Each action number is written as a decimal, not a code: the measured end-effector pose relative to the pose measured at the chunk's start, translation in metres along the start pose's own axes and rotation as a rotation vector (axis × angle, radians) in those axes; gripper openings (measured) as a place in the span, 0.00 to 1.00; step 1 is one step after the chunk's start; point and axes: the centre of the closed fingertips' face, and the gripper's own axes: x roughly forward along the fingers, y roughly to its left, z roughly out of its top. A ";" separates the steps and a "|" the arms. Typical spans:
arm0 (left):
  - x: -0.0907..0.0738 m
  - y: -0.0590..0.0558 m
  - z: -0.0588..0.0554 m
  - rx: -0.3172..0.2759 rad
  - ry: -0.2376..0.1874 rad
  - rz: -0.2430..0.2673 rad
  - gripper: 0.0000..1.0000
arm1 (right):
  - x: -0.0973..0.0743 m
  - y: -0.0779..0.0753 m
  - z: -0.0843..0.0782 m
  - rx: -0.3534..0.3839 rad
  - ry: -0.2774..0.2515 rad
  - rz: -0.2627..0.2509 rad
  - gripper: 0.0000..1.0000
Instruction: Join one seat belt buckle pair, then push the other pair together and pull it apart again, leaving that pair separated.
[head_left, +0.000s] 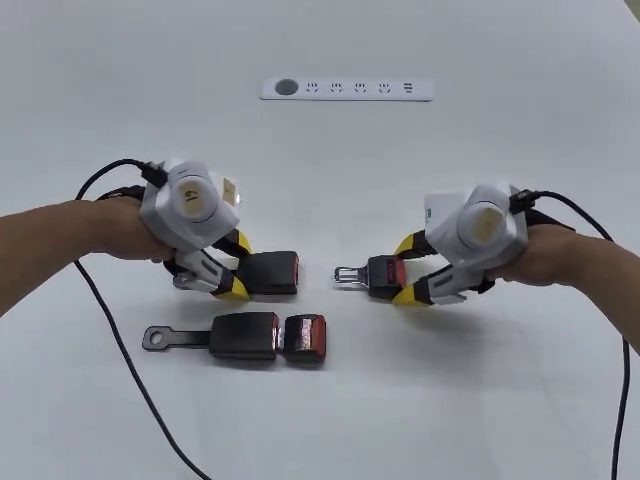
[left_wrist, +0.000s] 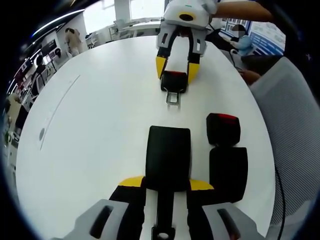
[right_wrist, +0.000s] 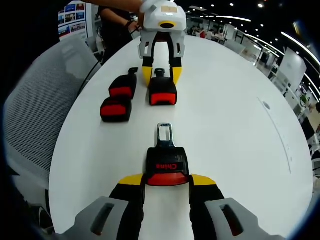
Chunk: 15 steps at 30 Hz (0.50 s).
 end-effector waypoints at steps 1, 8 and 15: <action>0.000 0.000 0.000 0.001 -0.002 0.001 0.32 | 0.000 0.000 0.000 -0.003 0.000 0.000 0.31; -0.002 -0.005 0.003 0.011 0.004 -0.001 0.35 | 0.001 -0.001 0.000 -0.015 0.001 -0.004 0.32; -0.005 -0.004 0.002 0.022 0.023 0.013 0.39 | 0.001 0.000 0.000 -0.018 0.005 -0.005 0.39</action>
